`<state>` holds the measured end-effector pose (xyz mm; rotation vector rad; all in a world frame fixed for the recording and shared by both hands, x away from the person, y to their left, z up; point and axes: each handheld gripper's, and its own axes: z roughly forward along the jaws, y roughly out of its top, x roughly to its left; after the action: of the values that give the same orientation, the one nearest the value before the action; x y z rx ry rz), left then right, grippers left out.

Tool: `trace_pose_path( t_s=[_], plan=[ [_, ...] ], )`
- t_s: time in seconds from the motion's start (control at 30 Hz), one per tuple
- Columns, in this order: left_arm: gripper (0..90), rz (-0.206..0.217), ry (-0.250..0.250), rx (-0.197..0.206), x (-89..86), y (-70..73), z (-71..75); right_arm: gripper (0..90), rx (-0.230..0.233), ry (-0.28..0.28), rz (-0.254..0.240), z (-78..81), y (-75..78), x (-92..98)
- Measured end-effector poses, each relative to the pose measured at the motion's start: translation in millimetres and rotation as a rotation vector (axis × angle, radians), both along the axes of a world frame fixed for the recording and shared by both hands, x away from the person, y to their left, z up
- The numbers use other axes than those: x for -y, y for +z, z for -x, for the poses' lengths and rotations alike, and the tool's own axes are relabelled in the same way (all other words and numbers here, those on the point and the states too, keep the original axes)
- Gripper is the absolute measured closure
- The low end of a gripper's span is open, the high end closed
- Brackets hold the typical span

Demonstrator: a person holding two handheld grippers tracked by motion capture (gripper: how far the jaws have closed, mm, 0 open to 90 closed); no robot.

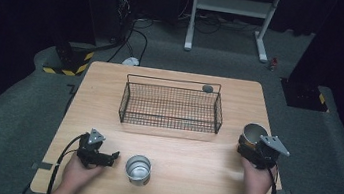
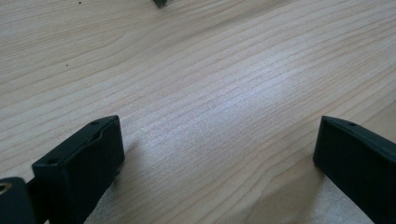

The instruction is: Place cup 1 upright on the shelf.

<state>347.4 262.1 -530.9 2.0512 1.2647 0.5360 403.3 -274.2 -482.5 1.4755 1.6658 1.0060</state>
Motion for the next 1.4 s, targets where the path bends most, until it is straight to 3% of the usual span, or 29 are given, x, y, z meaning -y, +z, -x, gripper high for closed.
trace_pose_path(
  t_s=[0.83,1.4],
  plan=[
    [3.0,0.001,0.000,0.002,0.1,0.1,0.2,14.1,0.000,0.009,-0.005,0.0,0.8,-0.4],
    [3.2,0.001,0.001,0.002,0.1,0.1,0.3,14.1,0.035,0.042,0.016,4.9,11.6,-13.4]
  ],
)
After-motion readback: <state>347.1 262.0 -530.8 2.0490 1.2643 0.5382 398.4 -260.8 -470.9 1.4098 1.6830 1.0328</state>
